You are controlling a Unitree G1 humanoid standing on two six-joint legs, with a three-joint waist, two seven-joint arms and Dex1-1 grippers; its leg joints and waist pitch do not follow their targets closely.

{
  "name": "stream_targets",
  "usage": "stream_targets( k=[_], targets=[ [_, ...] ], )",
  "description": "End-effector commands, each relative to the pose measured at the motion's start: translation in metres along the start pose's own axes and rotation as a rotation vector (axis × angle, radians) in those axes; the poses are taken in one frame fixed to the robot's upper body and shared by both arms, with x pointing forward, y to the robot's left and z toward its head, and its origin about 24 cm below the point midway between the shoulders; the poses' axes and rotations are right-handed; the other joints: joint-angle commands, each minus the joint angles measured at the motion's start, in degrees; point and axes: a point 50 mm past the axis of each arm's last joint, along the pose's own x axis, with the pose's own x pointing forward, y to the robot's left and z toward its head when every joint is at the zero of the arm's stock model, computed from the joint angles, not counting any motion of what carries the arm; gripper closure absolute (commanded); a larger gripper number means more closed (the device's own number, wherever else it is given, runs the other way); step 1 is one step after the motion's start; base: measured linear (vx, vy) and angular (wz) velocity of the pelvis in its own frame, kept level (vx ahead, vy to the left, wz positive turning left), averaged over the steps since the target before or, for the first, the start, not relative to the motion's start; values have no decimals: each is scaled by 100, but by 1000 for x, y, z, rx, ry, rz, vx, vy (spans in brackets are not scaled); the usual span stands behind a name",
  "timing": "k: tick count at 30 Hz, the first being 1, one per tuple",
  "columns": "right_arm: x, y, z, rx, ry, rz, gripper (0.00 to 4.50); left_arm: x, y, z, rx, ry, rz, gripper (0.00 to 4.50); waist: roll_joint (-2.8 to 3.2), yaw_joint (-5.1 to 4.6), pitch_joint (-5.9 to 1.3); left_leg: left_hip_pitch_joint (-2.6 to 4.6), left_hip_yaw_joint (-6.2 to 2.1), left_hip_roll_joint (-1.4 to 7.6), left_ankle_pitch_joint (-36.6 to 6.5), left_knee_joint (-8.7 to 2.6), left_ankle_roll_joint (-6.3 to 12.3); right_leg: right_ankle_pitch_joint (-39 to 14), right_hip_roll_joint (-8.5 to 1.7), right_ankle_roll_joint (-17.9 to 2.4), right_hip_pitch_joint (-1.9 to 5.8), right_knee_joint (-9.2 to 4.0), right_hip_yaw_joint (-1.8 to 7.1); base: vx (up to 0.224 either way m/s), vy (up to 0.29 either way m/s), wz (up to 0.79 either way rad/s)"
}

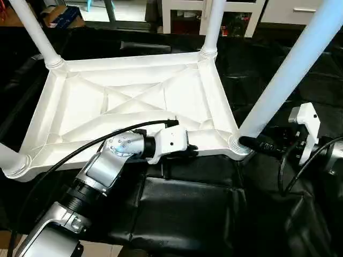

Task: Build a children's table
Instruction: Rotate leg to tighten

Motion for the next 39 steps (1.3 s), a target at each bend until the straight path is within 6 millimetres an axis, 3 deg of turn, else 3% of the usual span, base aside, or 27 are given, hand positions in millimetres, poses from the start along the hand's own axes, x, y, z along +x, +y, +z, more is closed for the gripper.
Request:
stream_targets(
  k=[1, 3, 4, 5, 6, 9, 11, 13, 15, 16, 17, 19, 22, 24, 28, 29, 31, 36, 39],
  targets=[
    [3, -16, -10, 48, 45, -253, 258, 3, -4, -3, -15, 32, -1, 450, -108, 21, -522, 168, -343, 699, -46, -512, 1148, -1242, -401, -1745, 348, -151, 232, 0, 0, 0],
    [16, -25, -21, 117, 74, -472, 259, 13, -2, -2, -37, 61, 51, 450, -110, -70, -497, 139, -359, 667, -225, -529, 930, -1659, -382, -1648, 326, -198, 224, 0, 0, 0],
    [16, -25, -21, 117, 74, -472, 259, 13, -2, -2, -37, 61, 51, 450, -117, -102, -486, 154, -366, 655, -558, -547, 733, -2086, -399, -1536, 334, -256, 224, 0, 0, 0],
    [17, -26, -22, 130, 74, -500, 259, 14, -2, -2, -39, 64, 61, 450, -120, -104, -490, 171, -369, 655, -705, -551, 650, -2225, -410, -1483, 342, -272, 229, 0, 0, 0],
    [21, -32, -27, 204, 62, -646, 259, 22, -2, 3, -65, 45, 80, 450, -103, -108, -471, 168, -370, 658, -895, -572, 536, -2337, -410, -1430, 340, -282, 238, 0, 0, 0],
    [25, -36, -33, 289, 49, -775, 259, 31, -3, 10, -94, 26, 93, 450, -116, -164, -476, 138, -399, 647, -1000, -597, 305, -2366, -399, -1336, 334, -288, 221, 0, 0, 0],
    [35, -38, -43, 387, 34, -965, 260, 50, -2, 23, -149, 0, 150, 450, -100, -182, -467, 178, -363, 647, -1086, -600, 239, -2304, -379, -1343, 277, -315, 244, 0, 0, 0],
    [47, -36, -40, 390, 6, -960, 260, 57, 1, 30, -142, -5, 182, 450, -130, -191, -487, 187, -356, 631, -1199, -602, 160, -2335, -367, -1333, 281, -322, 229, 0, 0, 0],
    [54, -32, -32, 329, -22, -856, 260, 57, 4, 30, -120, 0, 199, 450, -140, -169, -497, 168, -363, 633, -1176, -614, 216, -2163, -384, -1329, 327, -306, 232, 0, 0, 0],
    [52, -26, -19, 179, -38, -705, 260, 51, 8, 25, -96, 22, 212, 450, -131, -139, -506, 180, -352, 641, -1096, -609, 308, -1944, -377, -1354, 325, -287, 232, 0, 0, 0],
    [49, -24, -15, 122, -34, -661, 260, 48, 10, 23, -90, 33, 216, 450, -138, -128, -509, 188, -340, 645, -1029, -607, 366, -1825, -368, -1375, 328, -280, 236, 0, 0, 0],
    [43, -21, -10, 49, -32, -580, 191, 42, 11, 17, -80, 53, 226, 450, -121, -88, -526, 203, -314, 644, -776, -582, 571, -1451, -368, -1489, 326, -244, 247, 0, 0, 0],
    [30, -21, -3, 24, -43, -512, 178, 34, 10, 11, -62, 68, 206, 450, -131, -33, -533, 154, -311, 653, -339, -546, 963, -1023, -400, -1688, 377, -182, 253, 0, 0, 0],
    [19, -20, 4, -2, -57, -434, 151, 29, 7, 8, -29, 57, 164, 450, -130, -1, -528, 163, -319, 671, -296, -541, 1085, -1063, -402, -1701, 380, -179, 247, 0, 0, 0],
    [-3, -17, 9, -50, -36, -276, 139, 19, -1, 1, 1, 45, 78, 450, -103, 43, -510, 181, -328, 707, -272, -548, 1140, -1076, -388, -1750, 356, -164, 241, 0, 0, 0],
    [-10, -17, 9, -61, -14, -246, 114, 16, -4, 0, 5, 31, 46, 450, -101, 53, -498, 180, -338, 707, -366, -558, 1113, -1194, -394, -1742, 363, -172, 236, 0, 0, 0],
    [-18, -16, 8, -78, 10, -196, 114, 12, -7, 0, -10, 5, 7, 450, -101, 65, -490, 187, -333, 723, -476, -572, 1037, -1258, -412, -1750, 363, -180, 253, 0, 0, 0],
    [-23, -16, 6, -51, 2, -131, 114, 9, -9, 1, -12, -16, -12, 450, -124, 68, -491, 185, -333, 716, -615, -580, 893, -1470, -421, -1725, 360, -208, 260, 0, 0, 0],
    [-21, -16, 5, -24, -10, -110, 151, 8, -8, 1, -9, -22, -16, 450, -124, 75, -500, 180, -338, 712, -529, -574, 893, -1446, -424, -1722, 365, -203, 262, 0, 0, 0]
  ],
)
